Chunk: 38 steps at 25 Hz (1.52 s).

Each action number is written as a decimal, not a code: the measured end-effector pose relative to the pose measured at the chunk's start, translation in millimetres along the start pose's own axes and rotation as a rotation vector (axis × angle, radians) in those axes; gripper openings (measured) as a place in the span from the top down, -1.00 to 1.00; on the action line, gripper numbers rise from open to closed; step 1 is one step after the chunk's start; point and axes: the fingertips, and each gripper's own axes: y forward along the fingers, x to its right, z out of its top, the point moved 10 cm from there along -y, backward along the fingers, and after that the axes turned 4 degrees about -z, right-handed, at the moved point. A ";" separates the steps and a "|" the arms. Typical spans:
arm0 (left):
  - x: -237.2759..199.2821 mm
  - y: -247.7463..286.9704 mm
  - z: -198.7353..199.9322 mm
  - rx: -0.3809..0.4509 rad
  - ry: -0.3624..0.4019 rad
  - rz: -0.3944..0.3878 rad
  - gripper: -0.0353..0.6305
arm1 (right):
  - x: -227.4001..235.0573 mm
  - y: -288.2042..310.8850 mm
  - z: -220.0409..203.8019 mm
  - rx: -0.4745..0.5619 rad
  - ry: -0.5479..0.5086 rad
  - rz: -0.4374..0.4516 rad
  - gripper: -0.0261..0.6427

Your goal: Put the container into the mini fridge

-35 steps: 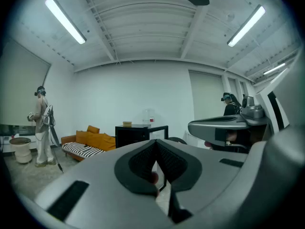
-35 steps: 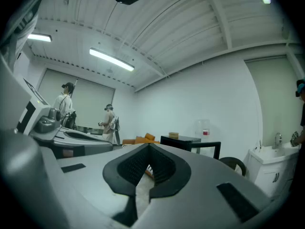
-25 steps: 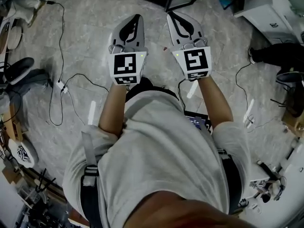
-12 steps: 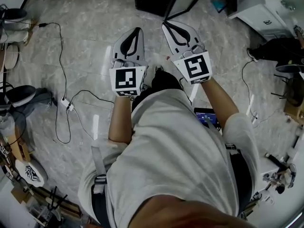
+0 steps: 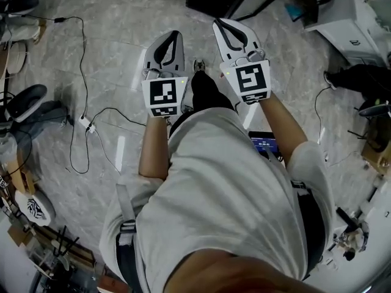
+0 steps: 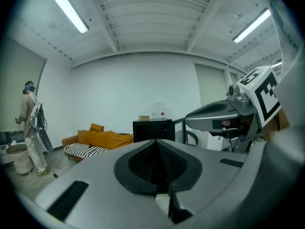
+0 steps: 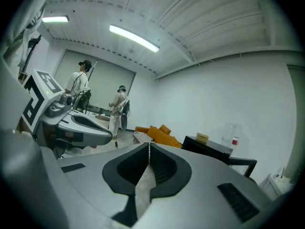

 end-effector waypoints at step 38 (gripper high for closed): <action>-72.1 371.1 26.0 -0.174 -0.023 -0.236 0.86 | 243.8 220.0 -59.1 -0.121 0.158 -0.006 0.80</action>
